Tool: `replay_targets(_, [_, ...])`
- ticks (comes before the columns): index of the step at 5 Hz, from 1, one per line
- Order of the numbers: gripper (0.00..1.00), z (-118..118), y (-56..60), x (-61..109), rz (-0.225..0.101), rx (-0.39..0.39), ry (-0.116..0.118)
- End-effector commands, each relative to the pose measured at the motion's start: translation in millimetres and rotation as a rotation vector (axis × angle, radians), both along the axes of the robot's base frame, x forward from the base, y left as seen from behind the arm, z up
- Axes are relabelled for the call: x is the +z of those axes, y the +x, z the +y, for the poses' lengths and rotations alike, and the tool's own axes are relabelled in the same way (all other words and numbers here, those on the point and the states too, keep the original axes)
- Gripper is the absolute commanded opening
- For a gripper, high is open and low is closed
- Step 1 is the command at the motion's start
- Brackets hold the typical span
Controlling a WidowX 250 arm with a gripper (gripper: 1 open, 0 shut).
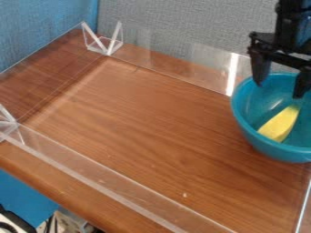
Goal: Put the yellow object in the blue bowl
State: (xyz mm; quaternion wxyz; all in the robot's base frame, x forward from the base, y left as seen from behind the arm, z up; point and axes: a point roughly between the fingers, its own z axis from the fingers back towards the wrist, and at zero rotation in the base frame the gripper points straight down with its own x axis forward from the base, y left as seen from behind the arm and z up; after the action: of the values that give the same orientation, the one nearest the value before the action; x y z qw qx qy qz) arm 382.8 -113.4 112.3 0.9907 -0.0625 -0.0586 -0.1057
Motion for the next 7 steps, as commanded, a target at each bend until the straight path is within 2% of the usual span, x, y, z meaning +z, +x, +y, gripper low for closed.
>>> replay_targets(1, [1.0,13,1.9,51.9,-0.12,0.061,-0.027])
replay_targets(2, [1.0,22,-2.7,58.8,-0.122,0.109,-0.028])
replay_targets(4, [1.0,7,-6.6,77.1,-0.104,0.139,-0.032])
replay_targets(6, [1.0,19,-14.8,61.0,-0.069,0.284,-0.027])
replay_targets(7, [1.0,18,-9.8,50.9,-0.065,0.29,-0.029])
